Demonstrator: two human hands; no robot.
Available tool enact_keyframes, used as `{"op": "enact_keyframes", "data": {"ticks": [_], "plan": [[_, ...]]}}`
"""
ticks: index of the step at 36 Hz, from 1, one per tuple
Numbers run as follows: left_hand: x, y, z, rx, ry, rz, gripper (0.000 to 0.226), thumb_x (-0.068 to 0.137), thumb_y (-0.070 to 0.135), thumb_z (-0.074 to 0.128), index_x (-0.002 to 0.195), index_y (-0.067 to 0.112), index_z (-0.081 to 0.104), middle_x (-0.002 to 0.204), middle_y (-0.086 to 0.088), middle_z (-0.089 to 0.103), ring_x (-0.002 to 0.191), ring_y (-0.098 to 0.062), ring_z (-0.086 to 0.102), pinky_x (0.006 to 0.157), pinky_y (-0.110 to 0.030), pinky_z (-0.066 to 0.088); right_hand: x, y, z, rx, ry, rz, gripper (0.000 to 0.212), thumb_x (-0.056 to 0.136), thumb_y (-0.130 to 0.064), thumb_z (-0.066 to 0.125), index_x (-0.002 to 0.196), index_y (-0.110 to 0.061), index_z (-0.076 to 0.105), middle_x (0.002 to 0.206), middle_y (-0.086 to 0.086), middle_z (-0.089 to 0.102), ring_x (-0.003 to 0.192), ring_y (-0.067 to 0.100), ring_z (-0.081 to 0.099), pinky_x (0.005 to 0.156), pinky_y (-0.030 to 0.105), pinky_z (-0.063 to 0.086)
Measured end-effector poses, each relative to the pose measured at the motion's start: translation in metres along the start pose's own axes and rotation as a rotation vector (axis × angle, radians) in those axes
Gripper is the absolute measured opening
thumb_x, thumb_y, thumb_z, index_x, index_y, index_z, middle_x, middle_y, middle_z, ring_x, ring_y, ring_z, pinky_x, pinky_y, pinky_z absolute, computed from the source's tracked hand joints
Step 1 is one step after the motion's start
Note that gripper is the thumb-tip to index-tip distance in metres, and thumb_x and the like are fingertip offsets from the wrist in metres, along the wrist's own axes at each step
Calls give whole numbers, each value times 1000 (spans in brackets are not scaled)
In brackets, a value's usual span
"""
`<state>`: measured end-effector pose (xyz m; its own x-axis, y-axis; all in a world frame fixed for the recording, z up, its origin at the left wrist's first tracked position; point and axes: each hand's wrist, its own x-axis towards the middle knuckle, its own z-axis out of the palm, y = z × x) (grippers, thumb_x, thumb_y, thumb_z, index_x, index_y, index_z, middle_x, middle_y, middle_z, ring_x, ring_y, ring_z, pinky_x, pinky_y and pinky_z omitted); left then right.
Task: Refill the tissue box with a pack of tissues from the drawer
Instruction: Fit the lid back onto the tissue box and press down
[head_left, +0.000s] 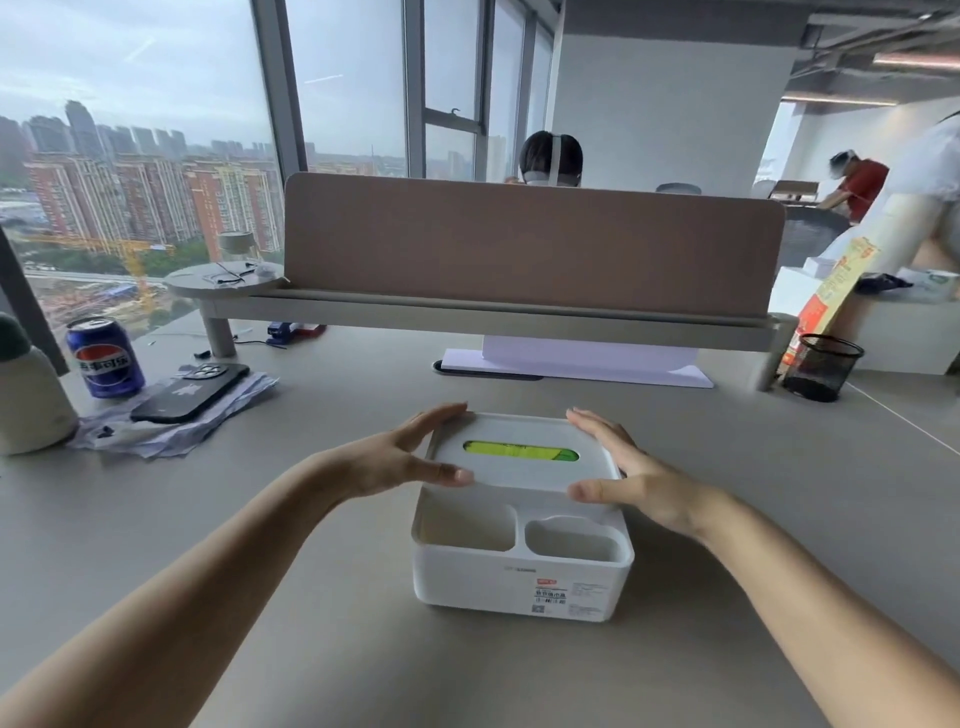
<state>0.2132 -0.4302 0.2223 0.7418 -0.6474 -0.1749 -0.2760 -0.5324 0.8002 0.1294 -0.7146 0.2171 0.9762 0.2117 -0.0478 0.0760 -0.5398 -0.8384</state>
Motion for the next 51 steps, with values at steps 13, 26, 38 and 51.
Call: {"op": "enact_keyframes", "data": {"ticks": [13,26,38,51], "plan": [[-41,-13,35,253,294,216,77,87,61,36,154,32,9,160,22,-4,146,3,-18,120,-26,-4,-42,-18,24,-691,178,-79,79,90,-64,33,154,-37,-5,158,-26,-15,146,-3,-21,120,30,-9],[-58,-21,47,211,314,327,81,83,65,47,152,35,20,157,31,11,145,13,4,119,-15,9,-61,0,50,-495,278,-126,88,77,-81,26,153,-38,17,160,-28,10,146,-9,-11,120,23,4],[-59,-20,52,219,335,295,68,90,50,49,151,39,20,158,29,14,144,14,6,114,-7,9,-62,-2,49,-512,247,-110,73,90,-57,47,153,-42,12,160,-28,1,146,-9,-11,119,20,1],[-60,-16,61,273,407,305,78,85,65,45,152,34,20,153,35,10,144,15,2,111,-2,5,-60,-7,43,-545,163,-92,82,93,-53,46,154,-35,-5,157,-30,-14,144,-5,-23,115,16,-10]]}}
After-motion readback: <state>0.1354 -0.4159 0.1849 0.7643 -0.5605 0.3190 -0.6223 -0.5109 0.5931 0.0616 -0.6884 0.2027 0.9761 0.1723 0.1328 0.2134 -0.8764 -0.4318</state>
